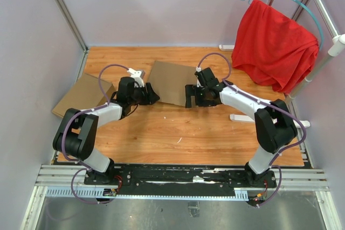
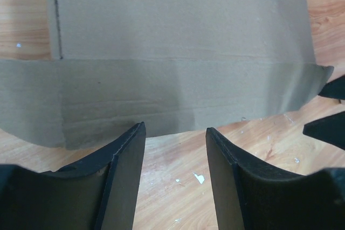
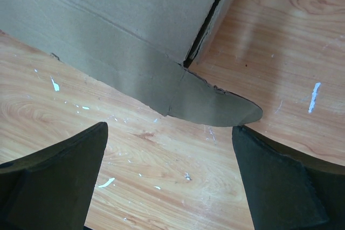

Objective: Fold the paper box

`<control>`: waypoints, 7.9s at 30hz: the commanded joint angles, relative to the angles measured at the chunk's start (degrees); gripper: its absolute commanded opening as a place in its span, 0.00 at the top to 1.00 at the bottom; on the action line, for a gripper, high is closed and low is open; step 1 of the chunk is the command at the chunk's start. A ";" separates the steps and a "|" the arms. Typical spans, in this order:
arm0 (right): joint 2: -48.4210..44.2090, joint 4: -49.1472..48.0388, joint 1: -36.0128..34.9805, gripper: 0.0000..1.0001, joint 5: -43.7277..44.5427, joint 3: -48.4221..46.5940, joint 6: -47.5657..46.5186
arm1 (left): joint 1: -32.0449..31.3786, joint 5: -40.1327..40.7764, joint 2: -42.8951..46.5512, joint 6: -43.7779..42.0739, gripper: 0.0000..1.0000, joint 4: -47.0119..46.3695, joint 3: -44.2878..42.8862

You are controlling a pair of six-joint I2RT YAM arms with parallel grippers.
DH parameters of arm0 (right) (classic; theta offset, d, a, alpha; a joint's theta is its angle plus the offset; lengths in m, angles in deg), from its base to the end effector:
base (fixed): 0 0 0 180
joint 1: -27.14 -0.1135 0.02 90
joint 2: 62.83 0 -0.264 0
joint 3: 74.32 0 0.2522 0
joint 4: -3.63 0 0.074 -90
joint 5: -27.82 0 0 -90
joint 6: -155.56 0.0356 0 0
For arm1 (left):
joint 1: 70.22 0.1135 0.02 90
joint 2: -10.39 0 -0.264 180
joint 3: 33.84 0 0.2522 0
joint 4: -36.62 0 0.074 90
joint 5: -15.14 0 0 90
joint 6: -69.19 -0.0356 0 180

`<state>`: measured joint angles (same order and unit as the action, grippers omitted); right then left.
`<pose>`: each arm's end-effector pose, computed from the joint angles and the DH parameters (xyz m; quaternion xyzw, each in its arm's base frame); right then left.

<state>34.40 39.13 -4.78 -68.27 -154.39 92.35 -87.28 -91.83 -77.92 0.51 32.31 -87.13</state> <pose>0.3040 0.1938 0.2140 -0.0593 0.9443 0.2006 0.2539 0.2949 -0.1014 0.1775 0.0410 0.8617 -0.2819 0.4199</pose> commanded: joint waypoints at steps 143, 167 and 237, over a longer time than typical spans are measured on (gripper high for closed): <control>13.21 5.91 7.46 0.06 -9.63 -20.37 -9.85 | 0.93 0.85 -6.79 -0.05 0.32 17.14 -18.97; 12.55 9.82 7.66 0.10 -12.67 -23.79 -8.80 | 0.82 0.95 -7.62 0.52 0.33 22.95 -22.76; 11.01 -1.08 8.87 0.10 -4.04 -13.87 -13.94 | -0.23 15.50 -12.91 0.98 0.37 10.02 -13.83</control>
<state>50.71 39.26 3.68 -73.16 -169.95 80.94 -86.63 -79.77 -90.64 1.21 47.00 -102.70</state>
